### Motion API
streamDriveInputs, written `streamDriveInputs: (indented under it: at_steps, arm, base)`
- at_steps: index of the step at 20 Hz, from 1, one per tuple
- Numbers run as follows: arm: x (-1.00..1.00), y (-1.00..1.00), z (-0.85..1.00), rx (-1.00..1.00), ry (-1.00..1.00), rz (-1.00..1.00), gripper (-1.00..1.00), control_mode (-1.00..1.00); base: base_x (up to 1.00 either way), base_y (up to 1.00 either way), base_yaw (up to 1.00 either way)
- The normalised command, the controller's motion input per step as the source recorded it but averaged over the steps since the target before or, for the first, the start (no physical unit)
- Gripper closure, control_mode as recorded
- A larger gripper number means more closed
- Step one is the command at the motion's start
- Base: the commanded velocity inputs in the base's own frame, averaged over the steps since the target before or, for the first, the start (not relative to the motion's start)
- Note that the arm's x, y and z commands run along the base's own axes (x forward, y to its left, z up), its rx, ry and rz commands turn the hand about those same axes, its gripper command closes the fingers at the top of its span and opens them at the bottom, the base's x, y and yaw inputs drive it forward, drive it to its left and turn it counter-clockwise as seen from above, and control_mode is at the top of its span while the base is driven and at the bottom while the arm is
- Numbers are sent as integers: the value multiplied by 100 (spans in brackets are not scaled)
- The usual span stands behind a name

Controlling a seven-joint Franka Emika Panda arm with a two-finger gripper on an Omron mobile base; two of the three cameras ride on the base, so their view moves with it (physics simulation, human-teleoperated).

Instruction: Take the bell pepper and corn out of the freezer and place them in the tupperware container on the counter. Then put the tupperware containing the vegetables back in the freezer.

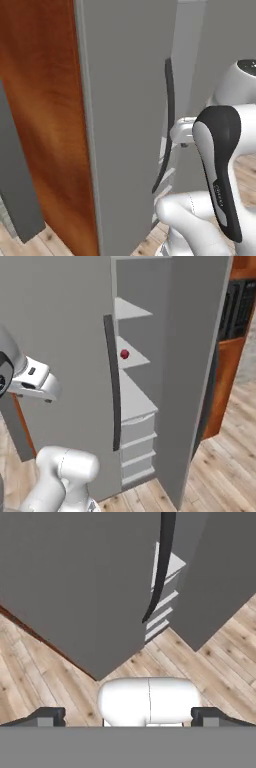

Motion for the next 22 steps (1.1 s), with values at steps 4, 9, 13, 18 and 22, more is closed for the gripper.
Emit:
streamDriveInputs:
  at_steps: [4,9,13,18,22]
  arm:
    - [0,0,0,0,0,0,-100,100]
    - [0,0,0,0,0,0,-100,100]
    - [0,0,0,0,0,0,-100,100]
    - [0,0,0,0,0,0,-100,100]
    - [0,0,0,0,0,0,-100,100]
  base:
    - [41,-69,54]
    - [35,-71,53]
    - [2,-71,48]
    - [0,-65,38]
    - [0,-53,27]
